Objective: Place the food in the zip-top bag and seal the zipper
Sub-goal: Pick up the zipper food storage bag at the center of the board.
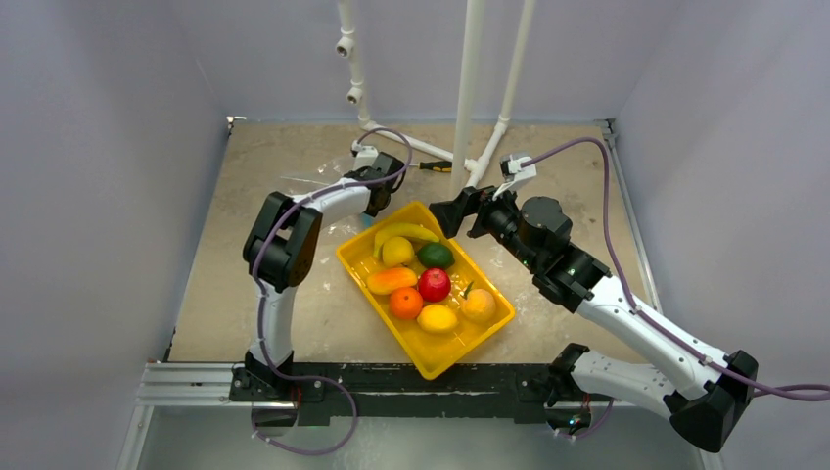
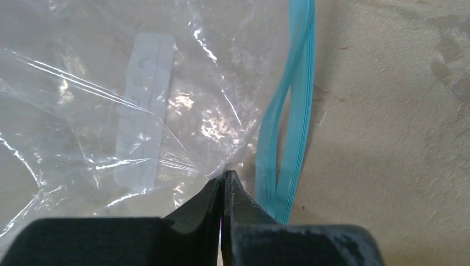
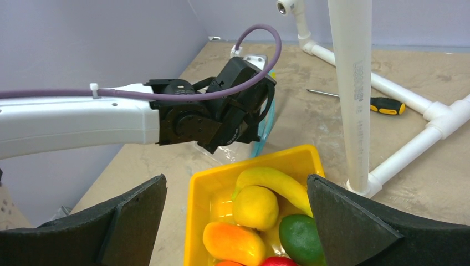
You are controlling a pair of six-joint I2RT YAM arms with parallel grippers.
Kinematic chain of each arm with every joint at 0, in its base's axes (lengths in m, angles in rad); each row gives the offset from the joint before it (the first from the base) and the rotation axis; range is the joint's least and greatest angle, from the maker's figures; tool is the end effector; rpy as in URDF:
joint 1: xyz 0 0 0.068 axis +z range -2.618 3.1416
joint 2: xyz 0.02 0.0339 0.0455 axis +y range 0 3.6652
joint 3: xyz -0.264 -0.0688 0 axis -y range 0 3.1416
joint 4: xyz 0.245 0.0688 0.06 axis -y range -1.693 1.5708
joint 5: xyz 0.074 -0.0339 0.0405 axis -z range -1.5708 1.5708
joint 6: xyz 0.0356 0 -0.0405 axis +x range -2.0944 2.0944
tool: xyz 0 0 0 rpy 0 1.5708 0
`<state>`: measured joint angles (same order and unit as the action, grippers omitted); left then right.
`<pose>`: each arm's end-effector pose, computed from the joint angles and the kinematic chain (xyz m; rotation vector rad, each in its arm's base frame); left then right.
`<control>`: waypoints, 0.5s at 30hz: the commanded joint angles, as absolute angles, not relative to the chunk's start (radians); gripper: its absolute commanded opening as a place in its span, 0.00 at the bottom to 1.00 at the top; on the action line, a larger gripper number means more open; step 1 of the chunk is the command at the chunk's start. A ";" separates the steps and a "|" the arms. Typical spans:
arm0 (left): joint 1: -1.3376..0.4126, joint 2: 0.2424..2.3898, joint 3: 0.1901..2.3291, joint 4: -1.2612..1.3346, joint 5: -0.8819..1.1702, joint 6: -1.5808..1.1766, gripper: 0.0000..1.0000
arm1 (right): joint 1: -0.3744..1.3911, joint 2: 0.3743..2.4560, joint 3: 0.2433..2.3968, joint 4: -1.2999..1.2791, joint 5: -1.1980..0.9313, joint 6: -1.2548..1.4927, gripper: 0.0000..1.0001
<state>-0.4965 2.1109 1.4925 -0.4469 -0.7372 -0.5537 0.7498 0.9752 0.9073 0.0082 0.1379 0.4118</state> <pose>0.3972 -0.1880 0.1590 -0.2964 2.3024 0.4729 0.1713 0.1528 0.3688 -0.1752 1.6783 0.7731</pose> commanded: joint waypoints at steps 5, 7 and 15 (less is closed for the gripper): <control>-0.489 1.911 1.413 -0.350 -0.765 -0.492 0.00 | 0.749 0.971 0.916 0.032 0.124 0.426 0.99; -0.489 1.889 1.403 -0.354 -0.762 -0.487 0.00 | 0.750 0.972 0.916 0.033 0.120 0.428 0.99; -0.489 1.762 1.330 -0.331 -0.729 -0.471 0.00 | 0.749 0.971 0.923 0.037 0.112 0.432 0.99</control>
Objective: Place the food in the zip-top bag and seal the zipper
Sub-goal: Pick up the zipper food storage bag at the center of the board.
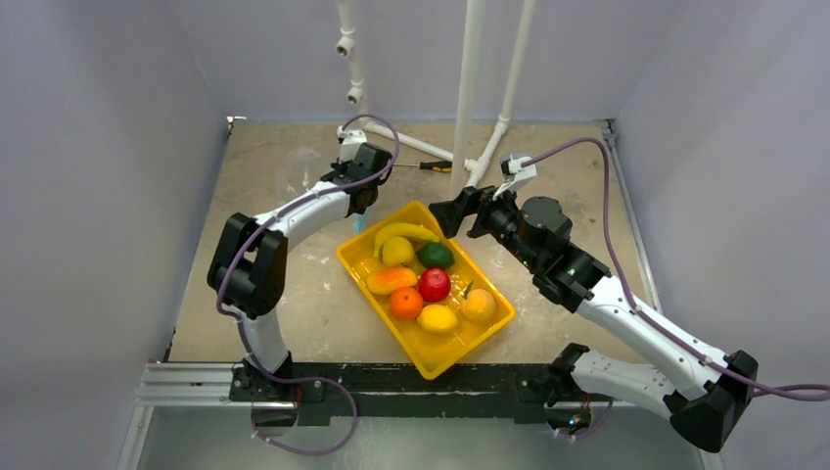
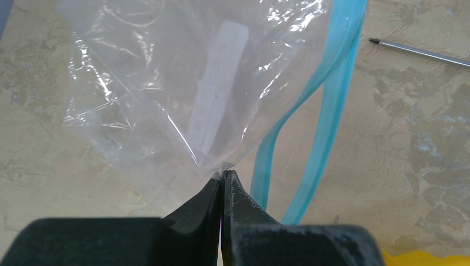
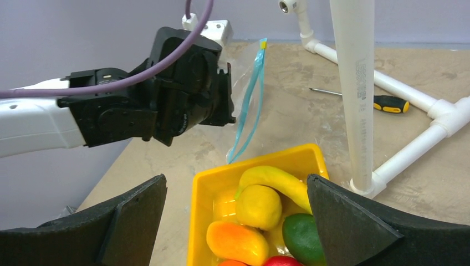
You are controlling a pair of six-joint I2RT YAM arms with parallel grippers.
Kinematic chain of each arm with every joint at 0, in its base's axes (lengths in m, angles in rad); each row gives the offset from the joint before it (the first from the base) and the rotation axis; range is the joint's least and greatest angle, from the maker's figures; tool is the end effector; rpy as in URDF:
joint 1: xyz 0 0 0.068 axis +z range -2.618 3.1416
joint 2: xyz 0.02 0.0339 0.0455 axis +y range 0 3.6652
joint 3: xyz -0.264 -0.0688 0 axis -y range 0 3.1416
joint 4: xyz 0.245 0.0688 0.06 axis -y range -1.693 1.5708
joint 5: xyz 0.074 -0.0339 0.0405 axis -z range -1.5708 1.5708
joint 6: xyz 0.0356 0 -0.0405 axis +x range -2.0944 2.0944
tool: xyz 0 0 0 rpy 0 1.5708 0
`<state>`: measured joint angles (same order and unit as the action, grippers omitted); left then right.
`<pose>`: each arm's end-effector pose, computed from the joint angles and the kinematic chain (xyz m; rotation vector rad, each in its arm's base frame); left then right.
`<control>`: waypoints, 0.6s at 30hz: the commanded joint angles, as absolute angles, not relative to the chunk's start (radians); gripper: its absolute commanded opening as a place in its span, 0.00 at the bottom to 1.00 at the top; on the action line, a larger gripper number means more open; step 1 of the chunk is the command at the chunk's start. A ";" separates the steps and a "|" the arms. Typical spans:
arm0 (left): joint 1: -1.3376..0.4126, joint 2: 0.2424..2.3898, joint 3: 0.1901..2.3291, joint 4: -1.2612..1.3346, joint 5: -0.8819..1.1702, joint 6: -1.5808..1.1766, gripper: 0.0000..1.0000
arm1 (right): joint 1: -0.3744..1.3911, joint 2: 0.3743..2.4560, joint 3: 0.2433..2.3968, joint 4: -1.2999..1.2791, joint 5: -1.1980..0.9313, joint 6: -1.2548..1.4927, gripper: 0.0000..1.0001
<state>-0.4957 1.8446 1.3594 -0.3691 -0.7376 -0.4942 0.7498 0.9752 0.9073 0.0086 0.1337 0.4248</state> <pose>0.3650 -0.1701 0.2308 -0.3112 2.1619 0.3508 0.1712 0.1529 0.3688 -0.1678 1.6807 0.7863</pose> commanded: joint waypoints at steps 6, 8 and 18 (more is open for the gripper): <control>-0.489 1.674 1.301 -0.346 -0.702 -0.460 0.00 | 0.749 0.984 0.923 0.058 0.087 0.438 0.99; -0.489 1.645 1.293 -0.350 -0.695 -0.451 0.00 | 0.749 0.992 0.922 0.069 0.081 0.439 0.99; -0.489 1.517 1.248 -0.409 -0.609 -0.455 0.00 | 0.750 1.078 0.931 0.147 0.022 0.474 0.98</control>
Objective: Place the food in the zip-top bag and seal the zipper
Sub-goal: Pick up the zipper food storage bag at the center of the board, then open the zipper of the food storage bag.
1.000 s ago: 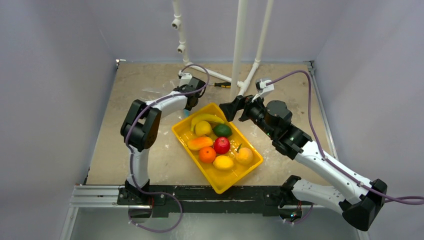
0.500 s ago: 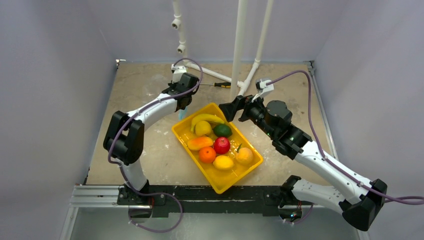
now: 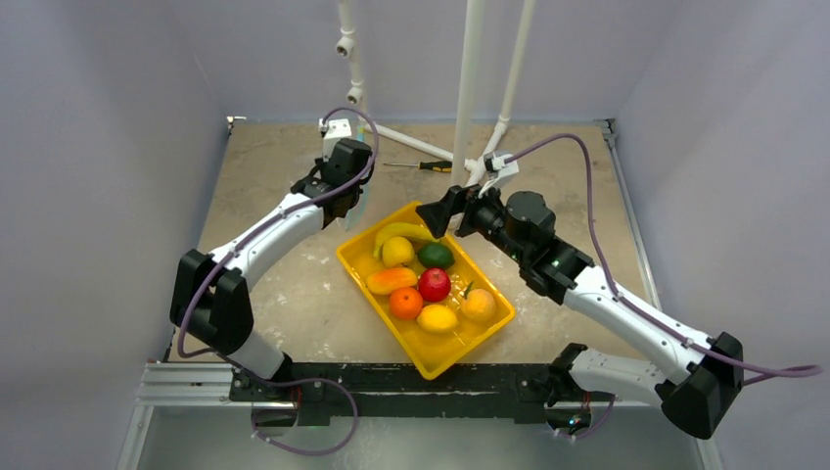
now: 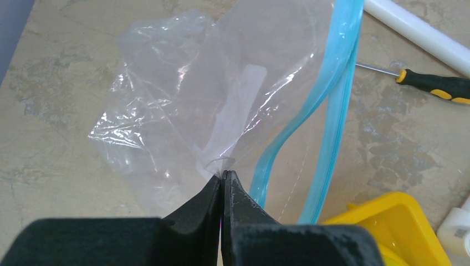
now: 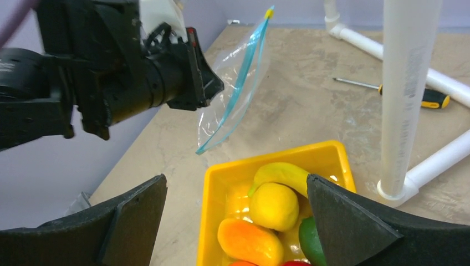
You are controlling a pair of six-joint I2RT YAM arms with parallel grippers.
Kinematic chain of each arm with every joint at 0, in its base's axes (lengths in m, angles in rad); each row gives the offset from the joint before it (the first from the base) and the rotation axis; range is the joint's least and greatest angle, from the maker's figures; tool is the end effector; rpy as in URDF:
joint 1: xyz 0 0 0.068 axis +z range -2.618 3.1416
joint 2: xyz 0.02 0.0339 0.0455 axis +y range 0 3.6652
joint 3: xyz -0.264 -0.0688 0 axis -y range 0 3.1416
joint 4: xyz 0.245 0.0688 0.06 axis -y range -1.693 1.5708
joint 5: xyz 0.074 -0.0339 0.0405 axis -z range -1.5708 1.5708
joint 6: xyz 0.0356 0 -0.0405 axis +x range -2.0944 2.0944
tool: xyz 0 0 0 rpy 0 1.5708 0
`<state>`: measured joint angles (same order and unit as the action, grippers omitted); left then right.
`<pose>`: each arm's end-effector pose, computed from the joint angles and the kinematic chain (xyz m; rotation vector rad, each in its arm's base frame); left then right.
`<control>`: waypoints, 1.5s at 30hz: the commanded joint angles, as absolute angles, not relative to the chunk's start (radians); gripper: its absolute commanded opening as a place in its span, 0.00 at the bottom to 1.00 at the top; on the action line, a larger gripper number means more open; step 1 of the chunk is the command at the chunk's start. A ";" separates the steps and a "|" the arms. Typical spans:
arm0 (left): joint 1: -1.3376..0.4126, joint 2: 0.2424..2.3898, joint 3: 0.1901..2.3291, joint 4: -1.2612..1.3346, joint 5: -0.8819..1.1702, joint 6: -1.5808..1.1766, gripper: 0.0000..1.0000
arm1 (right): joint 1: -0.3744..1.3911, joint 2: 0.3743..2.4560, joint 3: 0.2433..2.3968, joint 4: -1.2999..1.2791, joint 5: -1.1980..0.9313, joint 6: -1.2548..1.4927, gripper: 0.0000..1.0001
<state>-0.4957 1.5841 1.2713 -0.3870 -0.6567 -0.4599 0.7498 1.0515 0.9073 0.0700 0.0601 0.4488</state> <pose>0.3211 -0.1489 0.2934 -0.2932 2.0911 0.1847 0.1839 0.1683 0.3587 -0.2100 1.7043 0.8563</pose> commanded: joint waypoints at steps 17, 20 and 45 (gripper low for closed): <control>-0.505 1.334 1.085 -0.427 -0.449 -0.519 0.00 | 0.773 1.370 1.003 0.281 -0.052 0.532 0.86; -0.506 1.313 1.068 -0.426 -0.438 -0.523 0.00 | 0.785 1.430 1.028 0.293 -0.046 0.545 0.85; -0.506 1.224 1.005 -0.417 -0.389 -0.523 0.00 | 0.830 1.763 1.232 0.328 0.003 0.631 0.57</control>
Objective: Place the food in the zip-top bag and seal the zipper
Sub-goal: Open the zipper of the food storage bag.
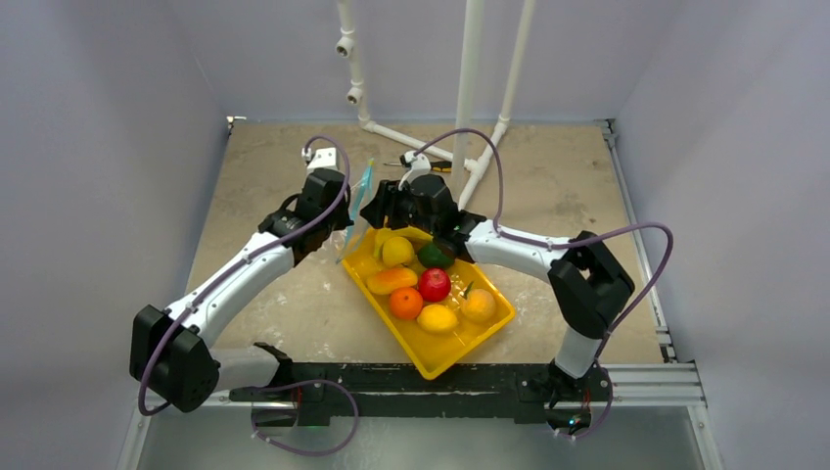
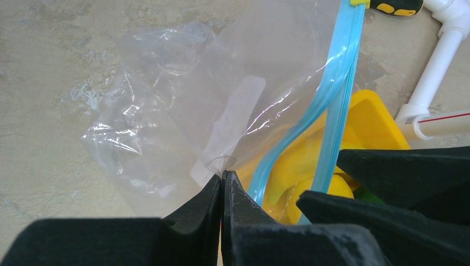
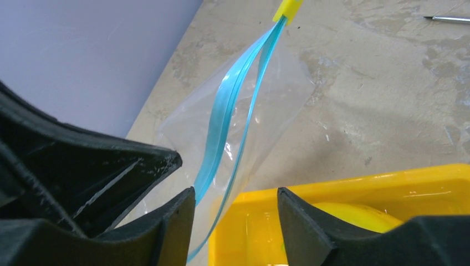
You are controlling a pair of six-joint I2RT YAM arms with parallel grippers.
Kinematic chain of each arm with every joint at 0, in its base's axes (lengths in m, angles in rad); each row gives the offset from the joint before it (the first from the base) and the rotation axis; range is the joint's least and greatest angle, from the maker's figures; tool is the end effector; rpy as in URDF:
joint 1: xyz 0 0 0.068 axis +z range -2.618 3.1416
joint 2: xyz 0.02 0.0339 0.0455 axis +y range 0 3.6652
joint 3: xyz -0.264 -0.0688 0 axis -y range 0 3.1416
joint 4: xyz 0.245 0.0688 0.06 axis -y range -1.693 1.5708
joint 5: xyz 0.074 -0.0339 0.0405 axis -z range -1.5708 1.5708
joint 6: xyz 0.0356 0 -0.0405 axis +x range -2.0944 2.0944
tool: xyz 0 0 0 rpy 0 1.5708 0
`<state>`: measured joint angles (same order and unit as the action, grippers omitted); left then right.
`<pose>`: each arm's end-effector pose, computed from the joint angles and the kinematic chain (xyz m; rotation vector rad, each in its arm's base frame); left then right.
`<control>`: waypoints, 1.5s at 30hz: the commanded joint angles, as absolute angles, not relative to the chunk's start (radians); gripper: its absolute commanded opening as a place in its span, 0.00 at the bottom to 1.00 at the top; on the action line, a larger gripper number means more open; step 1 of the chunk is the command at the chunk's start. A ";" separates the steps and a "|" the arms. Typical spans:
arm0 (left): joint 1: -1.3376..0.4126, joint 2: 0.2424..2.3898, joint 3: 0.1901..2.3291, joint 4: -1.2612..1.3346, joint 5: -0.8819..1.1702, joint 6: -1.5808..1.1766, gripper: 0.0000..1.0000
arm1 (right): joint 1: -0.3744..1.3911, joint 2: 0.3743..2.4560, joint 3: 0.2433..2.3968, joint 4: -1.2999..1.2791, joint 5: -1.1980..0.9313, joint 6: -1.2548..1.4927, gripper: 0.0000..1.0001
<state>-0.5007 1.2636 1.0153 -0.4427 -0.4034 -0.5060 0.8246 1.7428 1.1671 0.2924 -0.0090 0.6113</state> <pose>0.2477 -0.1196 0.2951 -0.2165 2.1884 -0.1049 0.2771 0.3002 0.2599 -0.2172 1.9660 0.9831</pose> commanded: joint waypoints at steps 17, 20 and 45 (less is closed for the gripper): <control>-0.506 1.168 0.985 -0.426 -0.339 -0.534 0.00 | 0.834 1.808 1.248 0.341 0.002 0.639 0.00; -0.505 1.161 0.991 -0.434 -0.304 -0.533 0.00 | 0.841 1.799 1.241 0.342 0.007 0.643 0.00; -0.522 1.053 1.037 -0.590 -0.166 -0.547 0.54 | 0.922 1.744 1.258 0.266 0.271 0.704 0.00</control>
<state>-0.5076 1.0786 1.0191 -0.5735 -0.1909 -0.5243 0.9119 1.8050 1.2106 0.2794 0.2111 0.6785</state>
